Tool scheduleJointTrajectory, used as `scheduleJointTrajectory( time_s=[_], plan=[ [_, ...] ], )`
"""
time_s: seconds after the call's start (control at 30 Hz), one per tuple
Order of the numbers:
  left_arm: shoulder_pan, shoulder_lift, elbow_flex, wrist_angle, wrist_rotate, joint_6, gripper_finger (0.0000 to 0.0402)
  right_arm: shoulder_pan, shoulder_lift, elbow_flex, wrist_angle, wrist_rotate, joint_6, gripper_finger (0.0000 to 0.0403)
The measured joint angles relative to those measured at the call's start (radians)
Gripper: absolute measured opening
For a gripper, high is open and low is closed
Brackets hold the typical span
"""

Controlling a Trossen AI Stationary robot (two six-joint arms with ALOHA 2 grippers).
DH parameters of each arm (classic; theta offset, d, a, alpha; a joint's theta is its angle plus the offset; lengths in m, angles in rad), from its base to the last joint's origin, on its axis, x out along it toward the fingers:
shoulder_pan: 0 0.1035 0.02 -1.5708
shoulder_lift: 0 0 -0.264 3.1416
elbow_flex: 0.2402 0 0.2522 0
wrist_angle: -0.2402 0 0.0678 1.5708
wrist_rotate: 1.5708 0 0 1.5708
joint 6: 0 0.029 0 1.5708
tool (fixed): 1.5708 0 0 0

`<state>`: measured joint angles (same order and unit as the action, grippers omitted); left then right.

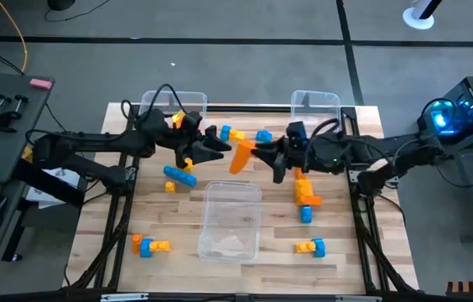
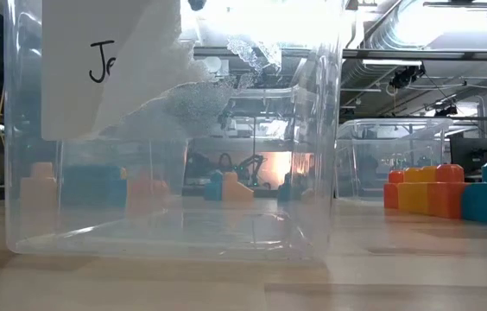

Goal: Sort blocks
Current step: Put the orange game piece into the top left transparent bin

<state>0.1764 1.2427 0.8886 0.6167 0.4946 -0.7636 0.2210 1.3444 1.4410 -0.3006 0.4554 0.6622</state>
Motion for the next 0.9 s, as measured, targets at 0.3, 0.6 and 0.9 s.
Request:
scheduleJointTrajectory(
  time_s=[0.3,0.6,0.9],
  plan=[
    [-0.002,0.02,-0.001,-0.04,-0.003,0.013,0.0219,-0.019,0.033,0.0,0.05,-0.071,-0.018,0.0076],
    [0.007,0.017,-0.001,-0.055,0.054,0.035,0.0219,-0.019,0.032,0.0,0.029,-0.09,-0.019,0.0039],
    [0.007,0.015,-0.001,-0.07,0.141,0.031,0.0219,-0.018,0.032,0.0,0.029,-0.164,-0.039,0.0037]
  ],
)
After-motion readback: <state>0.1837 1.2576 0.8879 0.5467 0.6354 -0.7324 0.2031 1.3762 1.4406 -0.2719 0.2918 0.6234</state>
